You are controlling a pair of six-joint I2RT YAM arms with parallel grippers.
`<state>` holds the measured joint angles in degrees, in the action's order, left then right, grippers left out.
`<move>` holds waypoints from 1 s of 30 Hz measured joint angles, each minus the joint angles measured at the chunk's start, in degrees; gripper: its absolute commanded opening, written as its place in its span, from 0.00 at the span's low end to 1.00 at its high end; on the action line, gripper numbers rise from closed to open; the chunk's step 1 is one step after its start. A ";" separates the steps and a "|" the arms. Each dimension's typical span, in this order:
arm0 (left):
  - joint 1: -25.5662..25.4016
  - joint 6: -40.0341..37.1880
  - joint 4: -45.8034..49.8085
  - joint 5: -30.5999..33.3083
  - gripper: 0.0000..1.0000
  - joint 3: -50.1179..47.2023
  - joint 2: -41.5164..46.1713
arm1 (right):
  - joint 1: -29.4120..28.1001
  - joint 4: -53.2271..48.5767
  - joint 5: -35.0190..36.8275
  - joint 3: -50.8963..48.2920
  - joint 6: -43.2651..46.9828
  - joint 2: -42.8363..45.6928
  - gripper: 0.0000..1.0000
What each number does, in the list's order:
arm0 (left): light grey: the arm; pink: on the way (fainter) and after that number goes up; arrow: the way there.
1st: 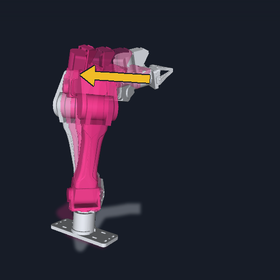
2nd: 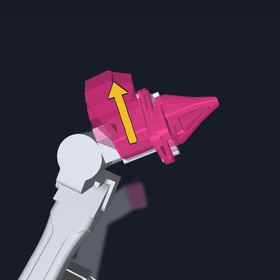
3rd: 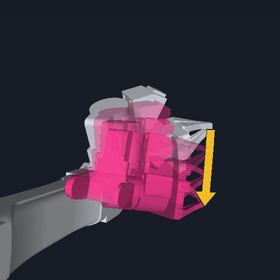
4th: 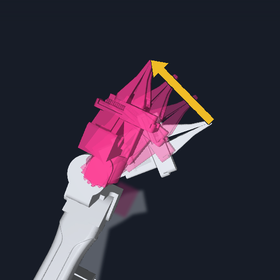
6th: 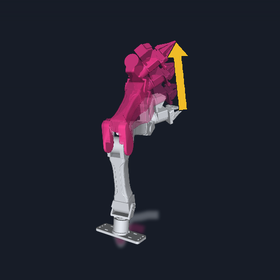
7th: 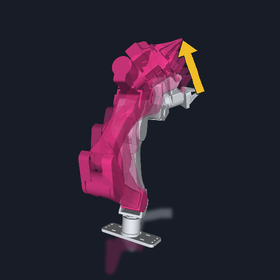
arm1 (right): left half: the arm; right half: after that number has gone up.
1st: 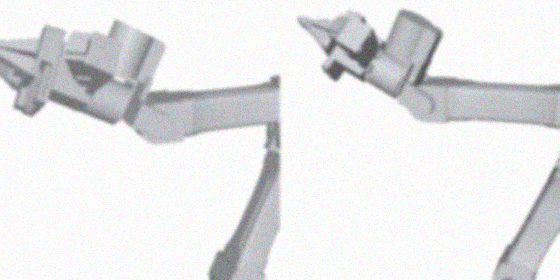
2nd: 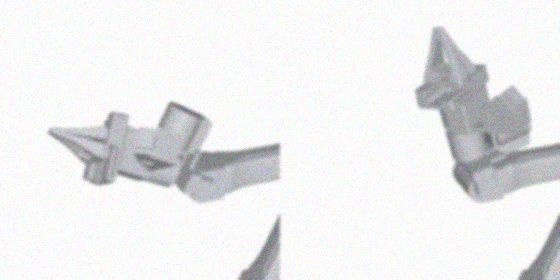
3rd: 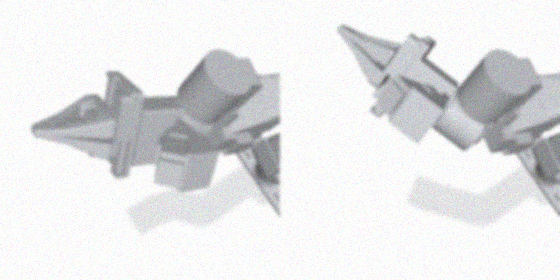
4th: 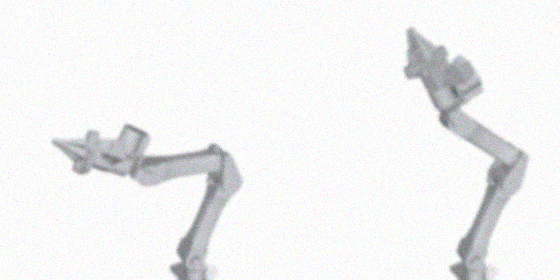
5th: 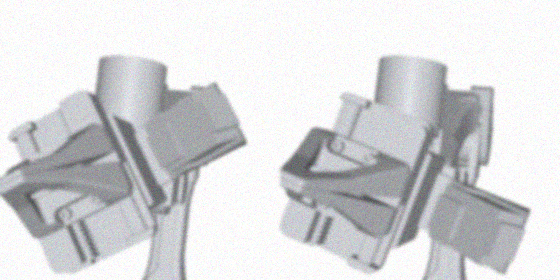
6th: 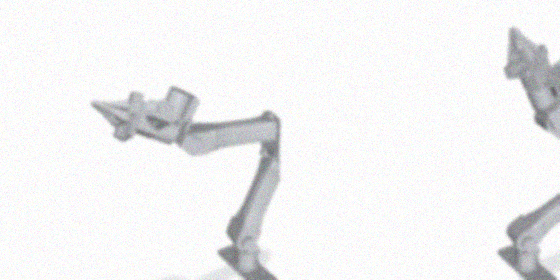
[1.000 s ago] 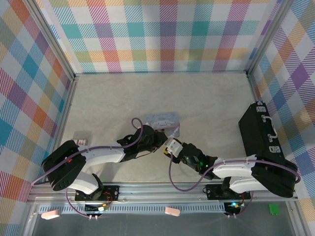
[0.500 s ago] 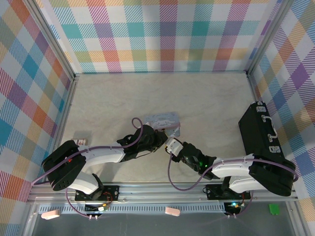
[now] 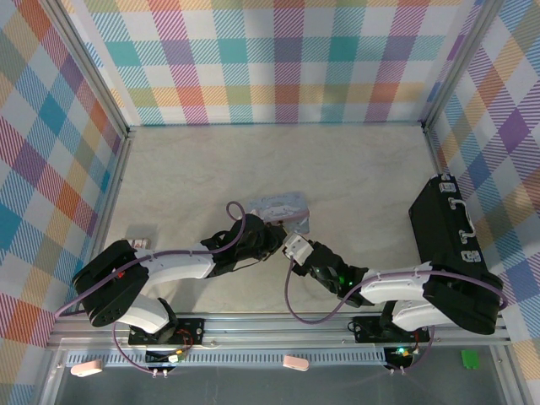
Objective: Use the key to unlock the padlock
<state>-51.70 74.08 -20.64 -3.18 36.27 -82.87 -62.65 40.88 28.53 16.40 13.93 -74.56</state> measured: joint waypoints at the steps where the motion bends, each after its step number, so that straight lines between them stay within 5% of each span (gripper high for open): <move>1: 0.07 0.00 -0.20 -0.02 0.00 0.02 -0.04 | 0.00 0.00 0.26 0.15 -0.31 -0.11 0.20; 23: 0.11 -0.24 -0.33 0.46 0.00 0.33 -0.09 | -0.04 -3.82 1.42 2.80 -16.63 -0.79 0.16; 30: 0.11 -0.48 0.07 0.46 0.00 0.33 -0.44 | 2.43 -5.03 -4.76 2.69 -28.57 -0.02 0.13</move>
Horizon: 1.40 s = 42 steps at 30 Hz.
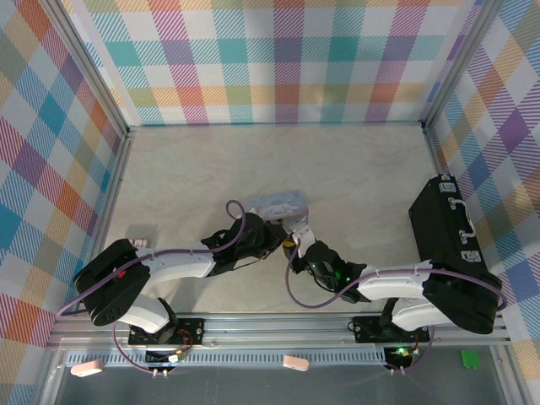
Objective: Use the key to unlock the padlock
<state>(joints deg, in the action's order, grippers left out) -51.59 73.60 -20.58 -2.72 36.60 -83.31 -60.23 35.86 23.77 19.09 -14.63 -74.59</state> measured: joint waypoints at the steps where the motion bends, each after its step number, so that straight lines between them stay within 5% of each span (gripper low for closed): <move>1: 0.00 0.00 -0.02 -0.04 0.00 0.00 0.00 | 1.01 0.17 -2.21 -0.37 -2.78 0.55 0.12; 7: 0.00 -0.61 -0.24 -0.92 0.00 0.00 0.00 | 5.29 4.17 -12.46 -3.65 -16.87 2.38 0.11; 13: 0.00 -1.09 -0.11 -1.31 0.00 0.00 -0.26 | 5.90 5.07 -14.93 -4.35 -22.51 2.51 0.13; 19: -0.02 -3.45 0.50 -1.29 0.00 0.00 -0.24 | 5.90 1.20 -15.13 -4.37 -24.52 5.18 0.30; 23: 0.15 -9.11 4.09 -0.15 0.00 0.22 -0.20 | 5.92 -4.07 -14.51 -4.57 -24.55 11.08 0.55; 26: 0.15 -14.93 8.44 0.81 0.00 1.27 -0.20 | 6.27 -8.79 -12.44 -4.76 -23.52 17.46 0.63; 35: -0.13 -30.99 17.38 6.38 0.00 2.99 -0.24 | 7.98 -20.57 -4.94 -6.45 -22.08 31.87 0.72; 42: -2.16 -34.45 21.00 14.58 0.00 3.39 -4.85 | 8.55 -24.13 -1.73 -8.17 -23.52 34.91 0.73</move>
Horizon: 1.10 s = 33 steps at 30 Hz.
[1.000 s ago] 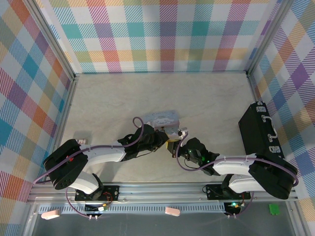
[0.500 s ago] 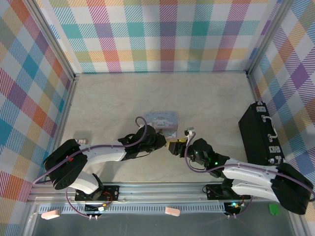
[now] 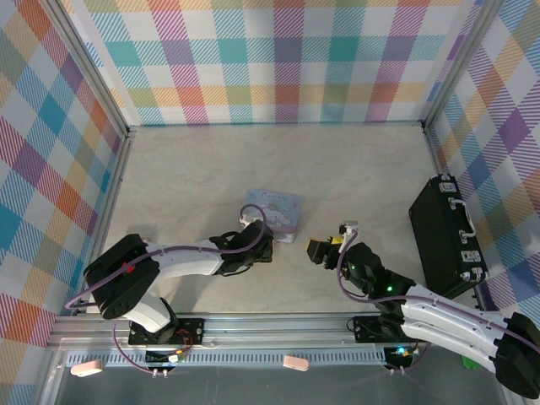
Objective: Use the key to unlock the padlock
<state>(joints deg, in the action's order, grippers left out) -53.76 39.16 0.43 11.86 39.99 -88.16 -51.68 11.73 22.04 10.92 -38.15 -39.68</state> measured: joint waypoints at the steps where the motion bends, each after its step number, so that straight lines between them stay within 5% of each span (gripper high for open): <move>1: -0.57 -0.02 0.48 0.94 0.00 0.48 -1.16 | 0.04 -0.39 0.13 -0.02 -0.26 -0.02 0.73; 9: -2.84 1.36 1.97 7.10 0.07 4.15 -5.51 | 0.04 -0.74 0.50 -0.02 -1.42 -0.39 0.73; 17: -3.39 1.16 3.10 9.03 0.39 3.93 -4.13 | 0.35 -0.72 0.46 -0.02 -2.84 -1.70 0.72; 22: -3.28 -0.74 2.67 8.76 0.52 0.81 6.03 | 0.35 -0.46 -0.76 0.00 -5.05 -5.66 0.71; 28: 3.61 -4.31 3.26 5.33 0.58 -0.92 18.73 | 0.37 3.37 -5.51 1.57 -7.80 -14.69 0.69; 33: 14.58 -7.13 6.75 0.24 0.59 1.73 17.97 | 0.35 9.05 -11.82 6.49 -9.53 -26.40 0.63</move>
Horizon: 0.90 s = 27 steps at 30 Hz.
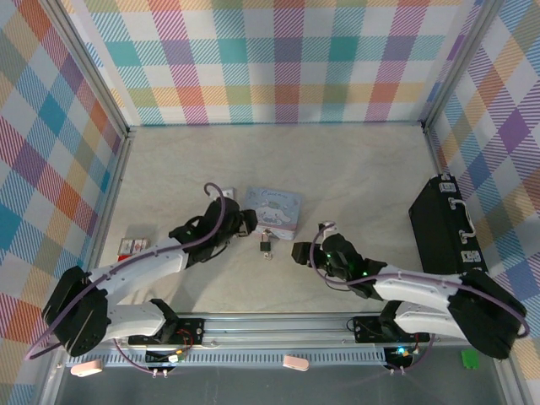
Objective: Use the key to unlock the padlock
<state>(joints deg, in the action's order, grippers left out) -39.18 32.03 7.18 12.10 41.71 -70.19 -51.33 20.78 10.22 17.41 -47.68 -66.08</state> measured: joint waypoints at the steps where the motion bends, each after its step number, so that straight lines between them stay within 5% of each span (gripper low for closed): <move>1: 2.14 -0.31 0.70 -1.44 0.59 1.14 -1.46 | -0.04 1.18 -1.42 1.16 -0.31 -2.40 0.63; 11: 12.37 -1.68 -0.11 -13.55 0.59 5.84 -14.84 | -1.68 5.11 -6.27 8.33 -0.94 -13.73 0.67; 27: 12.68 -0.04 -10.29 -20.15 0.57 5.29 -20.02 | 3.56 -1.92 -8.48 16.04 4.57 -17.11 0.74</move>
<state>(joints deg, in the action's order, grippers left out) -26.50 31.99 -3.11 -8.05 47.00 -90.21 -47.77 18.85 1.74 33.45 -43.11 -83.20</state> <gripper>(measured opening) 0.572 0.743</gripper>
